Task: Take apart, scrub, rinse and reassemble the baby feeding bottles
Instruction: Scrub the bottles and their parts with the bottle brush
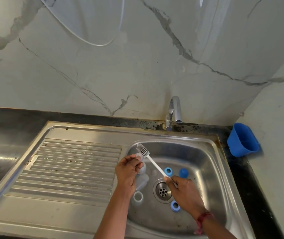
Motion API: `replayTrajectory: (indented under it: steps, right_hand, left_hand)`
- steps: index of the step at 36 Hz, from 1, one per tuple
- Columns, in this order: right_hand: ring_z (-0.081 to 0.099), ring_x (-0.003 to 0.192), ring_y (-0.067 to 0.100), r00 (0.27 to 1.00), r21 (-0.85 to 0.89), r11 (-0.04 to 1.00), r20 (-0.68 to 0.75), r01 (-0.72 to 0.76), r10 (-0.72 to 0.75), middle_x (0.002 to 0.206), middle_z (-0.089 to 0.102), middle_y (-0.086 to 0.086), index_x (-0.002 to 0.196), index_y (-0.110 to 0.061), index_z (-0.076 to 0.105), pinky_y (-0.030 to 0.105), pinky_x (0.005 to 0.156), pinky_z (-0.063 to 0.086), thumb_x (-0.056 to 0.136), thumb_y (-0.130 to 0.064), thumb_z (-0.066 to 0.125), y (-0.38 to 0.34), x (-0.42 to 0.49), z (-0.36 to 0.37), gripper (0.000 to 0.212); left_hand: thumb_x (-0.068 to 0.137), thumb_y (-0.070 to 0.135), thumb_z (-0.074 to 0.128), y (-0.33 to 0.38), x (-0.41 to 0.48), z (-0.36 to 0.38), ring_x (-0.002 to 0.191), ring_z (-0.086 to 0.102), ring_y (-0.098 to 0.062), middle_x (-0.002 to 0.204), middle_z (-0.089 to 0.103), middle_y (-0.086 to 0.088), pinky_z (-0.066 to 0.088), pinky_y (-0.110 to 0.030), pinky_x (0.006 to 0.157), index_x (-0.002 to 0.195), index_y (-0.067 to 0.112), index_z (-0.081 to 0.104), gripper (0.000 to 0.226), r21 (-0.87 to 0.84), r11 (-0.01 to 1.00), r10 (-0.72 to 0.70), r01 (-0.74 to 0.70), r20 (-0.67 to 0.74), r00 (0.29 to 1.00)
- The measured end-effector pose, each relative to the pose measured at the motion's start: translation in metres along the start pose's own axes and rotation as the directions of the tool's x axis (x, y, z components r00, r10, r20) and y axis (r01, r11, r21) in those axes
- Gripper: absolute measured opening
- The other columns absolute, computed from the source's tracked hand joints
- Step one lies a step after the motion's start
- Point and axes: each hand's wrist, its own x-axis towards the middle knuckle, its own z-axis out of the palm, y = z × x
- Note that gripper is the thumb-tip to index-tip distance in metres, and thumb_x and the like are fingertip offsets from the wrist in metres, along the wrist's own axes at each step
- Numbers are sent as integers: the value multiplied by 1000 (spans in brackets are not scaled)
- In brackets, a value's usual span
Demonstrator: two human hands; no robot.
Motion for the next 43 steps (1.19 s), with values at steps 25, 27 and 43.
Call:
replayTrajectory:
  steps: [25,27,43]
  right_hand:
    - [42,38,8,999,78,996,25,-31,29,41,43,-9,53,-23,42,17,44,34,98,-44,55,-6,-8,-9,50]
    - [42,37,8,1000,69,997,23,-23,21,41,41,-6,53,-23,40,18,44,34,96,-47,55,1,-8,-8,51]
    - [56,54,11,999,-170,985,49,-13,22,61,61,-2,69,-22,60,26,54,47,94,-62,45,8,5,-19,50]
  left_hand:
    - [77,-23,66,-9,11,-2,62,66,-13,75,71,-6,55,-20,56,88,-1,68,25,215,965,156,-152,-1,988]
    - [76,-23,67,-10,16,-5,70,66,-20,76,71,-8,57,-25,64,84,1,69,26,216,959,200,-185,-51,978]
    - [72,-15,76,7,26,-23,74,73,-16,74,76,2,60,-30,73,75,19,75,34,653,661,274,-369,247,929]
